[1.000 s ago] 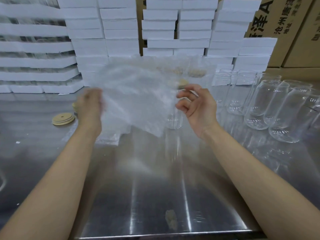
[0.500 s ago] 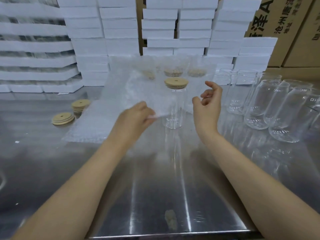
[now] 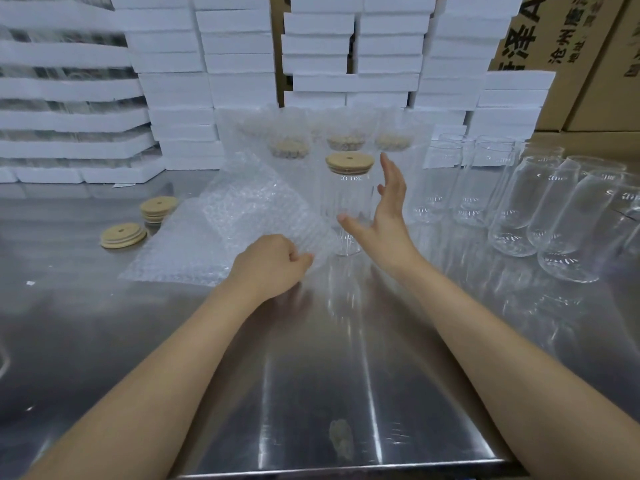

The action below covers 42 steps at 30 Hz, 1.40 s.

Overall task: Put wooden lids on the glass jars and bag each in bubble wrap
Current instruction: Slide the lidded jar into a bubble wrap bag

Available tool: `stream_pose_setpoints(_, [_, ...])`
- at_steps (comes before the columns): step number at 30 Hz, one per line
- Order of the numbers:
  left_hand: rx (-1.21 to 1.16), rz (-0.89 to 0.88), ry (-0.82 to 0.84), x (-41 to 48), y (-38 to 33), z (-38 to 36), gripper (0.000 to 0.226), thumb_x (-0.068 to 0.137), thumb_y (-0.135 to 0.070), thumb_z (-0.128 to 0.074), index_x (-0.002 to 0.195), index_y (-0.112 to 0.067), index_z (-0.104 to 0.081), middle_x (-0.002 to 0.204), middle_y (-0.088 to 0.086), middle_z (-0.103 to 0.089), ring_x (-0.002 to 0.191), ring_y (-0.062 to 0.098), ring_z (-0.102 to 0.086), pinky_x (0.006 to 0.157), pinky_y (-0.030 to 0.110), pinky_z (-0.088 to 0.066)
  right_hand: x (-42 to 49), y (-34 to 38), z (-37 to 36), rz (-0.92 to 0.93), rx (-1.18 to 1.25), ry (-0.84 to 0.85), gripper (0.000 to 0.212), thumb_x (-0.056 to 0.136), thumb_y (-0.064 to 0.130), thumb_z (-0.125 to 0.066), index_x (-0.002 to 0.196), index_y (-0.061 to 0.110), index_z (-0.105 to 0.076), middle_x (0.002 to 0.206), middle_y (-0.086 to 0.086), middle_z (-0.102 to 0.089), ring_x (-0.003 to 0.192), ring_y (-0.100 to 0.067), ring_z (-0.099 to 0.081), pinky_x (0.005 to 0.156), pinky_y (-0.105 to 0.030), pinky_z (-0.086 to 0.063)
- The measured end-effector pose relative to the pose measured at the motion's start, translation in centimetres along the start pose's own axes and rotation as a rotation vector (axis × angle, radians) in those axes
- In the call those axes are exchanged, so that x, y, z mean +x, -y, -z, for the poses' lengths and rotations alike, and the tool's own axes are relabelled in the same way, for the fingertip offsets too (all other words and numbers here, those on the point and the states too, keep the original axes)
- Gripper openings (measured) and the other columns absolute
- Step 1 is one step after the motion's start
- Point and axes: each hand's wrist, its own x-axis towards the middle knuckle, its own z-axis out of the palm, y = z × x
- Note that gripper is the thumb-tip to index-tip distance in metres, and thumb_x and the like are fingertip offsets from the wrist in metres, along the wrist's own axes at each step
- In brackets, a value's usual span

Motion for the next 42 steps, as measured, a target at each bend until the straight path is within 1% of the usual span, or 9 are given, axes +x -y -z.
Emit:
stream_pose_setpoints(5, [-0.058,0.032,0.087,-0.1,0.2,0.7,0.017,0.079,-0.034,-0.066,0.077,-0.019,-0.059,0.077,-0.011,-0.059,0.076,0.014,-0.06,0.075,0.033,-0.05,0.3,-0.1,-0.3,0.079,-0.084,0.061,0.092,0.087,0.022,-0.073,0.141,0.046,-0.003,0.159,-0.012,0.006,0.13,0.019,0.0,0.095,0.01,-0.01])
stream_pose_setpoints(10, [-0.099,0.016,0.138,0.1,0.6,0.4,0.011,0.078,-0.023,-0.068,0.081,-0.02,-0.058,0.08,-0.005,-0.061,0.065,0.01,-0.058,0.068,0.028,-0.049,1.3,0.2,0.0,0.072,-0.107,0.092,0.092,0.084,0.02,-0.075,0.152,0.025,-0.013,0.153,-0.007,-0.019,0.14,-0.01,-0.022,0.113,-0.027,-0.033])
stream_pose_setpoints(15, [-0.146,0.06,0.01,0.4,0.9,0.7,0.031,0.086,-0.031,-0.067,0.067,-0.008,-0.06,0.06,0.002,-0.061,0.059,0.017,-0.062,0.054,0.021,-0.047,0.8,0.2,0.0,0.027,-0.041,-0.072,0.083,0.076,0.016,-0.078,0.134,0.036,-0.022,0.135,0.002,-0.027,0.113,-0.004,-0.043,0.097,-0.04,-0.049])
stream_pose_setpoints(21, [-0.341,0.091,0.24,-0.3,0.5,1.3,0.027,0.077,-0.024,-0.079,0.083,-0.007,-0.059,0.054,0.003,-0.064,0.039,0.014,-0.055,0.046,0.021,-0.049,-0.2,-1.1,-0.3,-0.229,0.205,-0.354,0.086,0.076,0.019,-0.081,0.137,0.022,-0.021,0.13,-0.009,-0.039,0.103,-0.02,-0.059,0.078,-0.017,-0.052])
stream_pose_setpoints(26, [-0.293,0.082,0.139,-0.1,0.7,1.1,0.015,0.083,-0.012,-0.064,0.072,-0.001,-0.063,0.054,0.006,-0.063,0.046,0.017,-0.058,0.046,0.023,-0.048,-0.3,-0.6,-0.9,-0.391,0.462,-0.475,0.068,0.084,0.024,-0.075,0.126,0.033,-0.021,0.116,-0.002,-0.046,0.087,-0.009,-0.061,0.086,-0.045,-0.057])
stream_pose_setpoints(32, [-0.296,0.076,0.008,0.4,1.3,1.1,0.03,0.089,-0.017,-0.06,0.06,-0.01,-0.063,0.049,-0.004,-0.064,0.045,0.001,-0.059,0.049,0.007,-0.044,-0.3,-0.6,-0.9,-0.445,0.593,-0.472,0.065,0.088,0.025,-0.07,0.129,0.032,-0.019,0.118,-0.004,-0.048,0.089,-0.011,-0.065,0.081,-0.045,-0.06])
stream_pose_setpoints(36, [-0.313,0.1,0.016,0.2,1.2,1.1,0.015,0.08,-0.014,-0.065,0.066,-0.01,-0.065,0.054,-0.001,-0.067,0.051,0.004,-0.061,0.057,0.019,-0.048,-0.2,-0.6,-0.6,-0.462,0.678,-0.497,0.068,0.088,0.025,-0.072,0.133,0.027,-0.021,0.124,-0.011,-0.045,0.112,-0.031,-0.062,0.078,-0.043,-0.061])
stream_pose_setpoints(39, [-0.261,0.106,0.073,0.0,0.7,0.7,0.045,0.078,-0.051,-0.071,0.076,-0.007,-0.063,0.067,0.005,-0.069,0.066,0.015,-0.065,0.067,0.031,-0.055,-0.1,-0.5,-0.5,-0.462,0.697,-0.512,0.07,0.089,0.024,-0.07,0.136,0.024,-0.019,0.119,-0.01,-0.049,0.092,-0.017,-0.069,0.078,-0.045,-0.06])
stream_pose_setpoints(42, [-0.101,0.037,0.11,-0.3,0.3,0.3,0.024,0.077,-0.041,-0.07,0.077,-0.021,-0.057,0.078,-0.002,-0.066,0.082,0.018,-0.063,0.082,0.037,-0.053,-0.1,-0.5,-0.4,-0.463,0.715,-0.523,0.068,0.09,0.023,-0.07,0.136,0.024,-0.02,0.124,-0.014,-0.051,0.084,-0.012,-0.069,0.079,-0.047,-0.06])
